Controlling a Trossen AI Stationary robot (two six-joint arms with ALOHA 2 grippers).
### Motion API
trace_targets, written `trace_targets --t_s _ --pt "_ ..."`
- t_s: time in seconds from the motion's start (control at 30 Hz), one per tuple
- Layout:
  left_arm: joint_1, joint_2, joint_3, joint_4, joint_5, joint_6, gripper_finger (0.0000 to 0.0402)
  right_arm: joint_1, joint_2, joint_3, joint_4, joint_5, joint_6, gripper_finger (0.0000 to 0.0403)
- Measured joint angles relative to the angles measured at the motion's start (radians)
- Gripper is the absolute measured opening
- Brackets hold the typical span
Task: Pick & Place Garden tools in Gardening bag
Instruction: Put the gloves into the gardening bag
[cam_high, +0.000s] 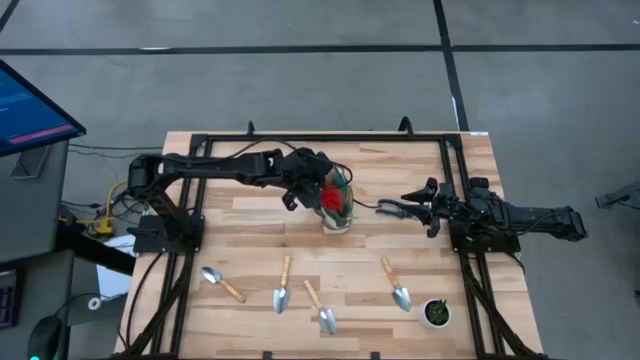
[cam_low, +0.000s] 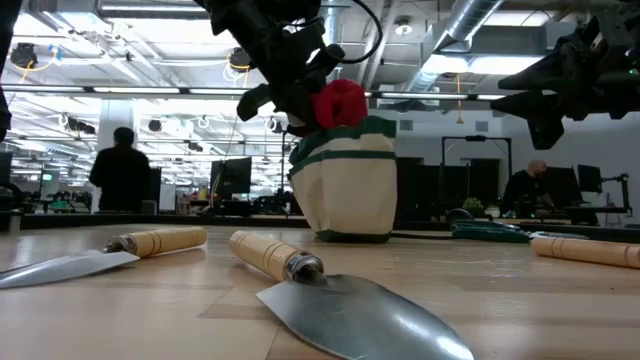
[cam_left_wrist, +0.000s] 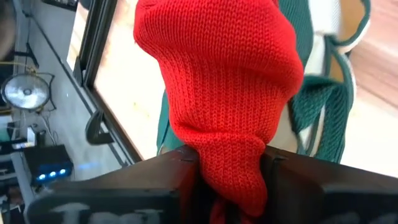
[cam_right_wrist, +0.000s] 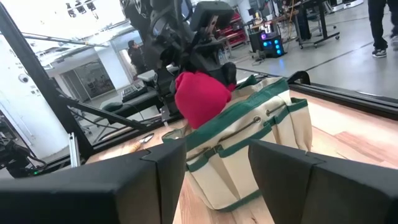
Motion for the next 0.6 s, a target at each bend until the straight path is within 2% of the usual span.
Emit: trace_targets --t_s 0.27,0.6 --pt "0.001 0.000 0.000 0.019 0.000 0.001 0.0062 0.000 0.000 0.000 0.000 0.000 -0.003 0.0168" --pt "0.001 0.000 0.000 0.040 0.024 0.001 0.0138 0.000 0.000 0.000 0.000 0.000 -0.003 0.0170"
